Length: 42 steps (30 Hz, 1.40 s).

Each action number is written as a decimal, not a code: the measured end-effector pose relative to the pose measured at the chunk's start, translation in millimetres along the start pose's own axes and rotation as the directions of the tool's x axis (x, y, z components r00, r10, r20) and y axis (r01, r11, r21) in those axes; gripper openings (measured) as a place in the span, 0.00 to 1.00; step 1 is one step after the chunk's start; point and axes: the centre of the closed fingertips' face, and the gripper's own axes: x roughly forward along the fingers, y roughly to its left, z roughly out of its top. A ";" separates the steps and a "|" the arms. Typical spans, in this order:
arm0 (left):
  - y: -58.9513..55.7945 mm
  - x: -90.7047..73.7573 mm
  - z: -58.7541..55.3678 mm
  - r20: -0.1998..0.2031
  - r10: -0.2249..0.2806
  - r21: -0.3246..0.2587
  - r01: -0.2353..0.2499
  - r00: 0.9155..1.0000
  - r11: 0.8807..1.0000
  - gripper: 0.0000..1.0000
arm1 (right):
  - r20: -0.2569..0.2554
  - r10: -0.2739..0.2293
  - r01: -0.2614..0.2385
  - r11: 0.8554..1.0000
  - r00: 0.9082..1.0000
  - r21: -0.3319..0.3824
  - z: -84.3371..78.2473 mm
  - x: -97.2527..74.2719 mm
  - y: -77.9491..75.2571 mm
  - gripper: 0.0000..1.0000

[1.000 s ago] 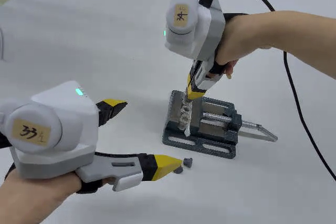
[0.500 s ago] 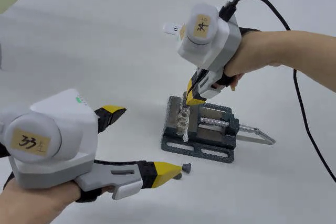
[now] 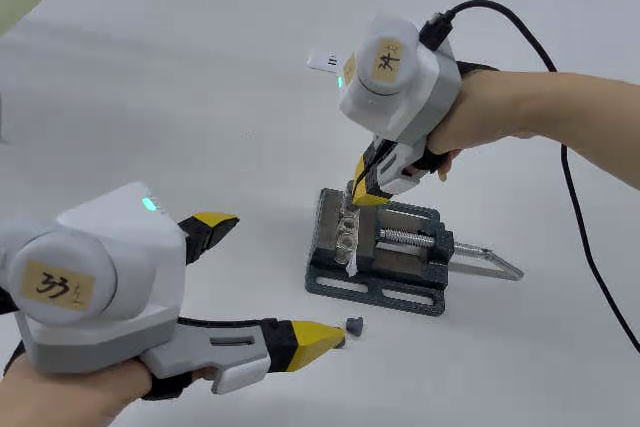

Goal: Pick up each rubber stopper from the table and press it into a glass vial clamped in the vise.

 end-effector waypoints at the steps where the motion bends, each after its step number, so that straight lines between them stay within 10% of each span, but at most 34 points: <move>1: 0.1 0.1 0.2 0.001 0.000 0.000 0.000 1.000 1.000 0.87 | 0.000 -0.001 0.001 1.000 1.000 -0.001 -0.1 -0.2 0.4 0.00; 13: 2.3 -1.1 -1.1 -0.001 0.005 -0.004 -0.005 1.000 1.000 0.86 | -0.002 -0.014 0.014 1.000 1.000 -0.002 -3.2 -2.3 -0.7 0.03; 26: 1.0 0.7 -2.2 -0.008 -0.004 -0.004 0.004 1.000 1.000 0.86 | 0.074 -0.031 0.027 0.998 0.997 0.049 -8.7 -7.5 8.3 0.28; 36: 1.2 -1.1 -1.5 -0.007 -0.005 0.003 0.005 1.000 1.000 0.87 | 0.263 -0.091 0.053 0.988 0.961 0.146 5.8 -16.9 31.4 0.53; 42: -0.7 -3.4 -2.7 -0.017 -0.014 0.016 0.014 1.000 1.000 0.87 | 0.289 -0.099 0.057 0.987 0.952 0.152 3.2 -17.8 55.6 0.60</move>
